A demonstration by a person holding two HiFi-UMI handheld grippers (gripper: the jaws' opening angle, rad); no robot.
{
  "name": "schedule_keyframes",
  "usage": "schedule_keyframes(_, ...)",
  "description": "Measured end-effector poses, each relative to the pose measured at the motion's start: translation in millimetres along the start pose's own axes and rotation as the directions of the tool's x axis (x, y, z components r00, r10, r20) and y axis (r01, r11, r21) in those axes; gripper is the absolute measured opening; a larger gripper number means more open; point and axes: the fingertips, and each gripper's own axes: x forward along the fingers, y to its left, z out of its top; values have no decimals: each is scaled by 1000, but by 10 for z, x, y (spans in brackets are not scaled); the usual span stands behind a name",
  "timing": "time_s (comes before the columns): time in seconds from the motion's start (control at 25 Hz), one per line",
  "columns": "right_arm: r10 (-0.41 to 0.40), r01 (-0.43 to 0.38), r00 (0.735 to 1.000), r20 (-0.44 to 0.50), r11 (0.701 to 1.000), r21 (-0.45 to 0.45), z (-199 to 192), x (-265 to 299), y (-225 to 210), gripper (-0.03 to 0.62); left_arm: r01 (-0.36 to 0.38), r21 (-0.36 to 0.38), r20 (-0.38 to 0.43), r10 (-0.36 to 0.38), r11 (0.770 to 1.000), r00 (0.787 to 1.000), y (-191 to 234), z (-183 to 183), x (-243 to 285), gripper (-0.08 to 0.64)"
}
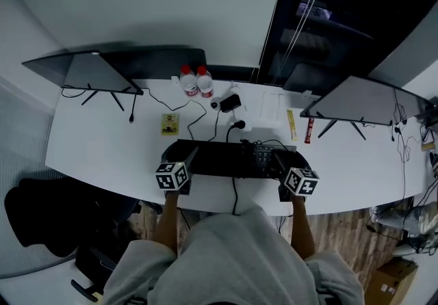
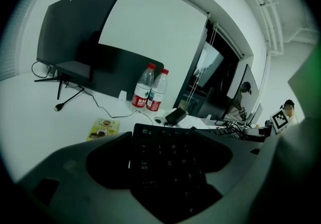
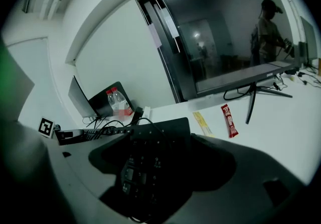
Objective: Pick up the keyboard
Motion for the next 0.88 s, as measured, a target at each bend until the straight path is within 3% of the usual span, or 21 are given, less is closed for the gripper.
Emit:
schedule_keyframes(0.44, 9, 5, 984, 179, 997, -80, 815, -257, 149, 374, 60, 66, 162, -70, 996, 984, -266, 813, -34, 337)
schedule_keyframes(0.88, 45, 11, 932, 359, 988, -151, 1455, -643, 368, 365, 102, 146, 321, -145, 984, 936, -541, 1523, -255, 337)
